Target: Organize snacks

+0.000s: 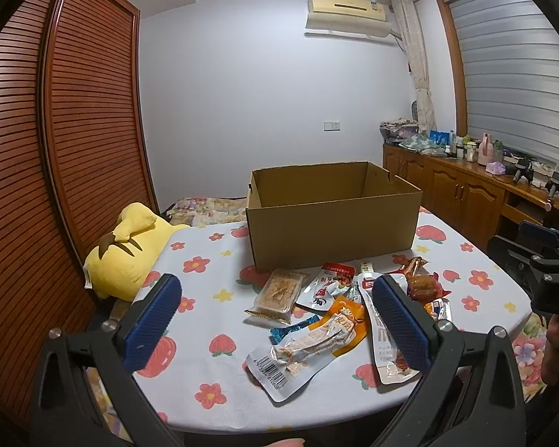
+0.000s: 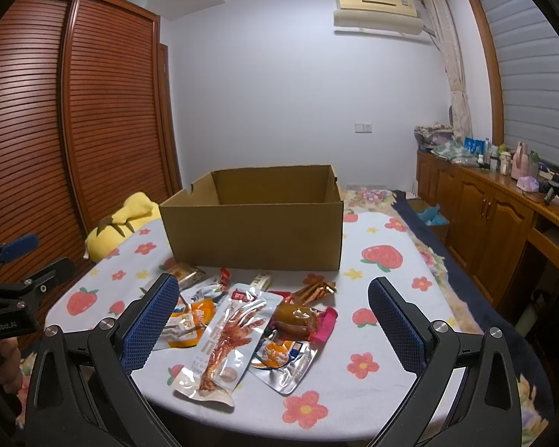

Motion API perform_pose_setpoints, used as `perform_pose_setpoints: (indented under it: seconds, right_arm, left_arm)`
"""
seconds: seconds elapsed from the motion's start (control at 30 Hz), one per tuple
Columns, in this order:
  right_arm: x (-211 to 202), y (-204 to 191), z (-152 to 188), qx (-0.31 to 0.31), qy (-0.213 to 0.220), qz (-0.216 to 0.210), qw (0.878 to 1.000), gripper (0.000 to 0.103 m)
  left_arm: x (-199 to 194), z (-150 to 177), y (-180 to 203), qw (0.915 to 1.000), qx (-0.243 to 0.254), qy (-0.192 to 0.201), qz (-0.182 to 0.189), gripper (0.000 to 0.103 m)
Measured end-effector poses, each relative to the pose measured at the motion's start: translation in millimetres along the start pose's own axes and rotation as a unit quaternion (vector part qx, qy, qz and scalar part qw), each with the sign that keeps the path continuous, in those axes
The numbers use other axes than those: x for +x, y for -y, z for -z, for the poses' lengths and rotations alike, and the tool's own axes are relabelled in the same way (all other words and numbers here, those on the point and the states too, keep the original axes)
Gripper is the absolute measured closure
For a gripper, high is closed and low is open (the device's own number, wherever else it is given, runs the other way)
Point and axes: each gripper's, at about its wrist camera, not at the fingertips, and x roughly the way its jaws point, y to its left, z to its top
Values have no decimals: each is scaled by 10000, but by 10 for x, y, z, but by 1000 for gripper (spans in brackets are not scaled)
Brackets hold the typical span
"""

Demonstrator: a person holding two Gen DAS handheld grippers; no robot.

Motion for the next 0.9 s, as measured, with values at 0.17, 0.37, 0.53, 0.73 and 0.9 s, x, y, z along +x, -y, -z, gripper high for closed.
perform_pose_setpoints:
  seconds: [0.17, 0.37, 0.53, 0.73, 0.9]
  right_arm:
    - [-1, 5, 10, -5, 1, 0, 10000, 0]
    - [-19, 11, 13, -12, 13, 8, 10000, 0]
    - [-31, 8, 6, -13, 12, 3, 10000, 0]
    - [-43, 2, -15, -15, 24, 5, 10000, 0]
    - [-46, 3, -15, -13, 27, 7, 10000, 0]
  left_arm:
    - [-16, -10, 6, 10000, 1, 22, -6, 0]
    - [-27, -14, 9, 10000, 3, 38, -11, 0]
    - [-26, -16, 8, 10000, 5, 36, -9, 0]
    - [-29, -10, 10, 10000, 6, 44, -20, 0]
    - [-40, -25, 6, 10000, 4, 33, -23, 0]
